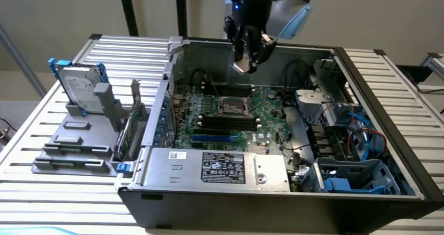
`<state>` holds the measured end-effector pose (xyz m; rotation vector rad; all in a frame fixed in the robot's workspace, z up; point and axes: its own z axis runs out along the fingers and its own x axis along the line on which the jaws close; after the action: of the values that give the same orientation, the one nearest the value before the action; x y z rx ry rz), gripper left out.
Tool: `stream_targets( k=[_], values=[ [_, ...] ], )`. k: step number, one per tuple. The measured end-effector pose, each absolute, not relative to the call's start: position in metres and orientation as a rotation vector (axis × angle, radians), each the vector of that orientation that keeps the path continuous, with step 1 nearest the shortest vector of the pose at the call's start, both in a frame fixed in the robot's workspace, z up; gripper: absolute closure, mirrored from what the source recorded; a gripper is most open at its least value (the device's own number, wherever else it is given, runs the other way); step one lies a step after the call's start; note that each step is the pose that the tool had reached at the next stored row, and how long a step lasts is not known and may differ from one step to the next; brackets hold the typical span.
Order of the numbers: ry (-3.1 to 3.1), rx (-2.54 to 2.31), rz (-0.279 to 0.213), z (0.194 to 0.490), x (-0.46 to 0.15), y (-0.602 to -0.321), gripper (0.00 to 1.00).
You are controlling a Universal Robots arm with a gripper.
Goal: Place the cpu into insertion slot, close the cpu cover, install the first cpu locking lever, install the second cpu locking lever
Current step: 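Place the cpu into insertion slot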
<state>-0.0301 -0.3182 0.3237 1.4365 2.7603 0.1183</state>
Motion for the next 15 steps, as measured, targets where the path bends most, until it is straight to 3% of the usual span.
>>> stream_targets(
  k=[15],
  values=[
    [2.536,1.796,0.107,0.31,-0.03,-0.318,0.45]
  ],
)
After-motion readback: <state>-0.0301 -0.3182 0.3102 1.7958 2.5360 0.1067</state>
